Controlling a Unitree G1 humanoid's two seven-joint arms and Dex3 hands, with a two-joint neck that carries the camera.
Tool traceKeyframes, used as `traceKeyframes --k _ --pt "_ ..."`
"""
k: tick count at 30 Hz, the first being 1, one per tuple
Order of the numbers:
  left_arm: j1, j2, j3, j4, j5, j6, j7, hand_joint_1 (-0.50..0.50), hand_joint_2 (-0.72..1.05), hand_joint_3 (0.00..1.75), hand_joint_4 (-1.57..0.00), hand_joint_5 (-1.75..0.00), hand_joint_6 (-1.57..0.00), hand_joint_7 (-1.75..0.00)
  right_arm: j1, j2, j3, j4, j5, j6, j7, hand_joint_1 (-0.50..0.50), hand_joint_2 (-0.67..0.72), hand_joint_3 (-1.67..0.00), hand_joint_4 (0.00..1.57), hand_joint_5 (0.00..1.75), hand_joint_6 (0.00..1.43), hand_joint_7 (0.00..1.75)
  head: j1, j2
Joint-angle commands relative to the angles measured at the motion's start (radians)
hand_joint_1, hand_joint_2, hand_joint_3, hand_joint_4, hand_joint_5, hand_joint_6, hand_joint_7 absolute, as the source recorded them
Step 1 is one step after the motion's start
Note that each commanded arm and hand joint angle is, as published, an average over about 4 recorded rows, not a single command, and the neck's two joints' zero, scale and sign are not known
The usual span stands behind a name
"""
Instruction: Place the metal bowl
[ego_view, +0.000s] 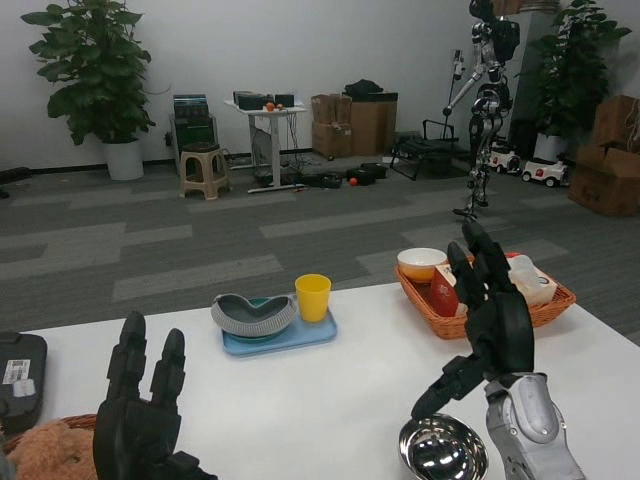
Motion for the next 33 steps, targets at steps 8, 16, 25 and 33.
traceKeyframes --k 8,16,25,33 --pt "-0.016 0.026 0.02 -0.013 0.001 -0.004 0.003 -0.48 -0.68 0.0 0.0 0.0 0.0 0.0 -0.022 -0.006 0.019 0.015 0.006 -0.014 -0.009 -0.42 0.66 0.0 0.0 0.0 0.0 0.07 -0.001 -0.005" --pt "-0.017 0.03 0.031 -0.029 0.002 -0.004 0.003 -0.48 -0.66 0.0 0.0 0.0 0.0 0.0 -0.021 -0.003 0.025 0.015 0.005 -0.015 -0.016 -0.42 0.66 0.0 0.0 0.0 0.0 0.07 0.005 0.007" --pt "-0.021 0.036 0.038 -0.043 0.002 -0.004 0.004 -0.48 -0.68 0.0 0.0 0.0 0.0 0.0 -0.021 -0.001 0.034 0.015 0.006 -0.034 -0.031 -0.42 0.66 0.0 0.0 0.0 0.0 0.07 0.005 0.028" --pt "-0.022 0.035 0.041 -0.046 0.004 -0.004 0.004 -0.48 -0.69 0.0 0.0 0.0 0.0 0.0 -0.02 -0.001 0.035 0.016 0.006 -0.036 -0.037 -0.42 0.66 0.0 0.0 0.0 0.0 0.07 0.005 0.027"
